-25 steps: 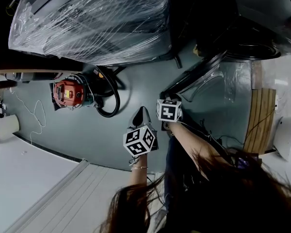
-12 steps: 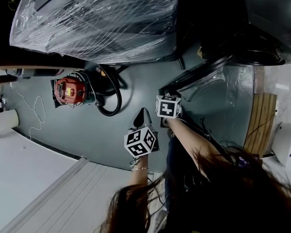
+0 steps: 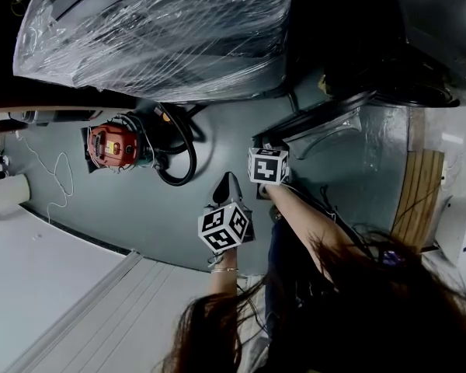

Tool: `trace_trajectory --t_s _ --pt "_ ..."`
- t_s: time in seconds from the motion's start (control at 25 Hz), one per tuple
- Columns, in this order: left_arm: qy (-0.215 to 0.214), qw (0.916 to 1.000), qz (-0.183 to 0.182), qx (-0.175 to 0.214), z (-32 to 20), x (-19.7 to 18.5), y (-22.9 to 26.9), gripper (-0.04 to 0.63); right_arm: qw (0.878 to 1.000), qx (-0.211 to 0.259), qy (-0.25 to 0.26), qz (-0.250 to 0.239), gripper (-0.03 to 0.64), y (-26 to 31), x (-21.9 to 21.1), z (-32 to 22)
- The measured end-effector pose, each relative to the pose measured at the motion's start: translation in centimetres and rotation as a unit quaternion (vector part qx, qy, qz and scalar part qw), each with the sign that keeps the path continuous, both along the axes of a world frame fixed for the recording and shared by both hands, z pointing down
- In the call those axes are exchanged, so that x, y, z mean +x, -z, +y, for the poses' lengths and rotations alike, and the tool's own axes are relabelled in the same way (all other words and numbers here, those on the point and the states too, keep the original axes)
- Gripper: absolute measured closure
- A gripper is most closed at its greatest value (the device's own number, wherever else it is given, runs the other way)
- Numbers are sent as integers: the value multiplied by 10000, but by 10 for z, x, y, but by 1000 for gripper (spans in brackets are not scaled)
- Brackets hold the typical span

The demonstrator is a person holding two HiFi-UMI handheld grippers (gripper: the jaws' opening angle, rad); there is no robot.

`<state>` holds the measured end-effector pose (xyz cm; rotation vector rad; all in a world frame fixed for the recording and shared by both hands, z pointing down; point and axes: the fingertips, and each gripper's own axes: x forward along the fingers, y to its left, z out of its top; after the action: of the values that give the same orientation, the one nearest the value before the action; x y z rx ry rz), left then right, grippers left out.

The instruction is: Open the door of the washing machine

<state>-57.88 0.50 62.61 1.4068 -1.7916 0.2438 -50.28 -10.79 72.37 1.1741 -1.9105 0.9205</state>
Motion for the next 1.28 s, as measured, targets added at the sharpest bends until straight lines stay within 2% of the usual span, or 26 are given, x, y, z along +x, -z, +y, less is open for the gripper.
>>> trace_trajectory --t_s 0.88,1.28 --pt "97 9999 50 41 -21 -32 -2 583 9998 138 45 129 506 -1 -21 -25" --pt "36 10000 12 59 -22 -26 4 582 9994 -85 306 122 518 -2 -16 -14"
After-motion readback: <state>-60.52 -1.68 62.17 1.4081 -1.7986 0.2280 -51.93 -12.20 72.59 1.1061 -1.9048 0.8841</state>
